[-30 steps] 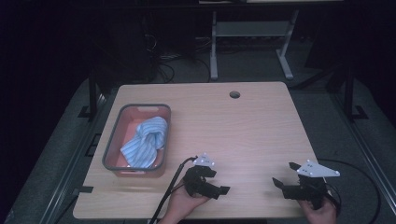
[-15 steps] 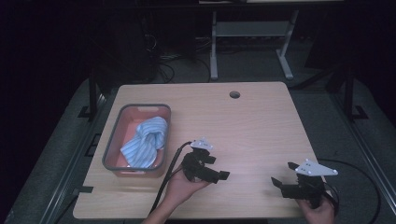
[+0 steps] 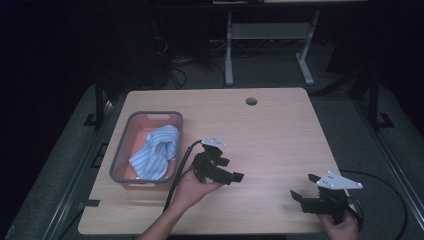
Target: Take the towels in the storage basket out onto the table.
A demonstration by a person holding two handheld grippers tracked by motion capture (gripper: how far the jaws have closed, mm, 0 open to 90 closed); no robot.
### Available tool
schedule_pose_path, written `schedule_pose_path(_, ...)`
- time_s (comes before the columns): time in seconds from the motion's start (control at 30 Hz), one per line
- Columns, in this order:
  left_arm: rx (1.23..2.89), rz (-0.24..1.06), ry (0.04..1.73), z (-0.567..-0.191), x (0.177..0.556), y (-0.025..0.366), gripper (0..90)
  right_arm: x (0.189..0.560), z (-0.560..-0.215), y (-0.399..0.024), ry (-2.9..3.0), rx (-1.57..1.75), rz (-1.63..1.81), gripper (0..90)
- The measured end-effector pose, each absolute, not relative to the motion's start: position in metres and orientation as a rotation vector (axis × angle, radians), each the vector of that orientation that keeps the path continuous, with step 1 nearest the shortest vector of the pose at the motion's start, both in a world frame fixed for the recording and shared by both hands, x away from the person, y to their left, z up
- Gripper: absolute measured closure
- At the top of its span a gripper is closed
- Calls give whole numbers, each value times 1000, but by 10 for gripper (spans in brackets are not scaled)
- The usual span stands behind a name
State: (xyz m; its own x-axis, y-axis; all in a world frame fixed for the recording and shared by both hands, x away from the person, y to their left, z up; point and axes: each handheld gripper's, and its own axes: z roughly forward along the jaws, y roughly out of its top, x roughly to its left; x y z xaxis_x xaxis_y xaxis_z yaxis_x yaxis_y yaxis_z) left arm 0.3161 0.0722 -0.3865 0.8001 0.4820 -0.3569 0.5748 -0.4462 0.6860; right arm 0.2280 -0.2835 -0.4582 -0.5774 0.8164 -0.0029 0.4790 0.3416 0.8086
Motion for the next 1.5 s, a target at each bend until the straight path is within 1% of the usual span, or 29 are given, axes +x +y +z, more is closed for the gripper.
schedule_pose_path(0.13, 2119, -136, 788, -379, 322, 78, 192, 229, -459, -282, 2203, 1132, 1117, 142)
schedule_pose_path(0.33, 2136, -85, 791, -367, 327, 89, 193, 229, -459, -282, 2202, 1133, 1116, 142)
schedule_pose_path(0.73, 2129, -74, 819, -353, 333, 113, 208, 228, -457, -285, 2193, 1136, 1112, 142)
schedule_pose_path(0.87, 2129, -57, 825, -348, 334, 121, 208, 227, -457, -285, 2193, 1140, 1111, 142)
schedule_pose_path(0.9, 2130, -35, 834, -344, 335, 125, 208, 226, -457, -285, 2191, 1141, 1112, 142)
schedule_pose_path(0.97, 2127, -43, 835, -341, 336, 131, 217, 226, -456, -285, 2191, 1141, 1115, 142)
schedule_pose_path(1.1, 2128, -11, 869, -338, 339, 139, 216, 225, -455, -285, 2191, 1138, 1118, 142)
schedule_pose_path(1.43, 2092, -13, 930, -331, 348, 166, 219, 222, -452, -288, 2172, 1139, 1120, 142)
schedule_pose_path(1.5, 2089, 5, 948, -329, 350, 172, 221, 222, -452, -289, 2169, 1139, 1117, 142)
